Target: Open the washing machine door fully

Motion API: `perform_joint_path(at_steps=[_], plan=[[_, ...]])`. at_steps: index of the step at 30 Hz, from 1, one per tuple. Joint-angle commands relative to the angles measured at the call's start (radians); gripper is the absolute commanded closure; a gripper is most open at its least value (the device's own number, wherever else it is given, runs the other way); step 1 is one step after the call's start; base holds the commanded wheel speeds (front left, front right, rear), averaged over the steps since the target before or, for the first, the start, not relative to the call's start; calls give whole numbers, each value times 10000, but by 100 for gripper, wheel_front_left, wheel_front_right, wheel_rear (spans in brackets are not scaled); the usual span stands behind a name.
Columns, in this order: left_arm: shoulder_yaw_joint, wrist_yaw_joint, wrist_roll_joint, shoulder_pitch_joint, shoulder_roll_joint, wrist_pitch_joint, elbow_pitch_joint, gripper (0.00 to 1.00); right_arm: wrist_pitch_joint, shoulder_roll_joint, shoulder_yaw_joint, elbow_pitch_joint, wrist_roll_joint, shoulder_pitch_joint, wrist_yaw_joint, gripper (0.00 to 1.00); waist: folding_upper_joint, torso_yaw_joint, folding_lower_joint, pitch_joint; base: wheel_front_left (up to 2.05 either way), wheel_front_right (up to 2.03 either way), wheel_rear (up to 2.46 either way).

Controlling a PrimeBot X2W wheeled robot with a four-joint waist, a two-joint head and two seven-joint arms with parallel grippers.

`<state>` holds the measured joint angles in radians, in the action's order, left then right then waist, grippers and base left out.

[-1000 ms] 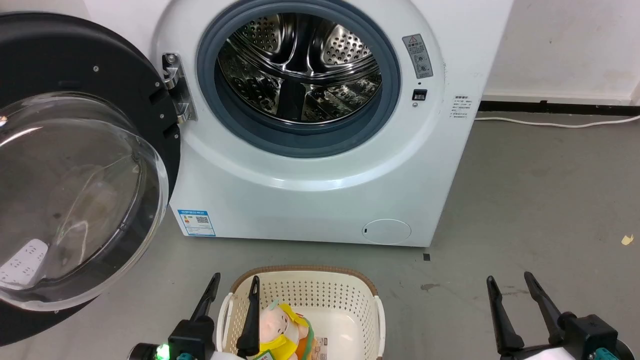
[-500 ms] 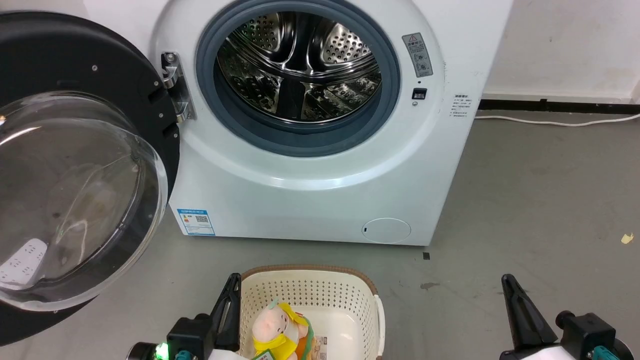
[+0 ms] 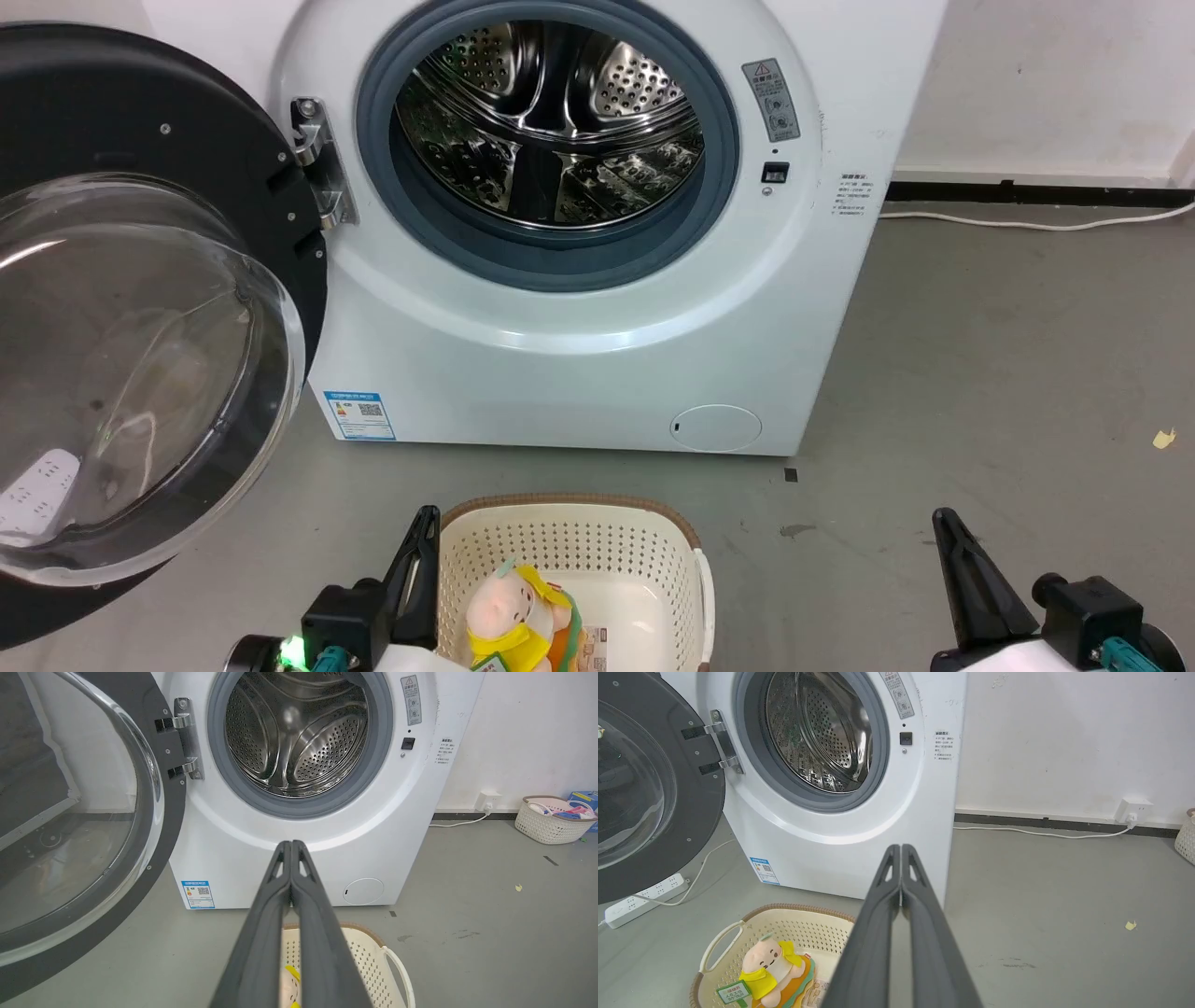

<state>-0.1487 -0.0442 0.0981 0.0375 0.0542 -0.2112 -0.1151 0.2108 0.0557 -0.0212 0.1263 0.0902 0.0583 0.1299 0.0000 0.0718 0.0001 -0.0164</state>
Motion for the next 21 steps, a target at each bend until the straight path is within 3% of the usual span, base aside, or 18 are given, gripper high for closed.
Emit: perform_joint_path(at_steps=[1,21], plan=[[54,38,-111,-69,14,68,71,100,-56,-11,16,-77,-37,-95,2,100,0,-9,-1,2,0,0,0],[342,119,-285,-131,3,478,288,100,-468,-20,56,-315,-210,-193,3,100,0,-151,-1,34,0,0,0]])
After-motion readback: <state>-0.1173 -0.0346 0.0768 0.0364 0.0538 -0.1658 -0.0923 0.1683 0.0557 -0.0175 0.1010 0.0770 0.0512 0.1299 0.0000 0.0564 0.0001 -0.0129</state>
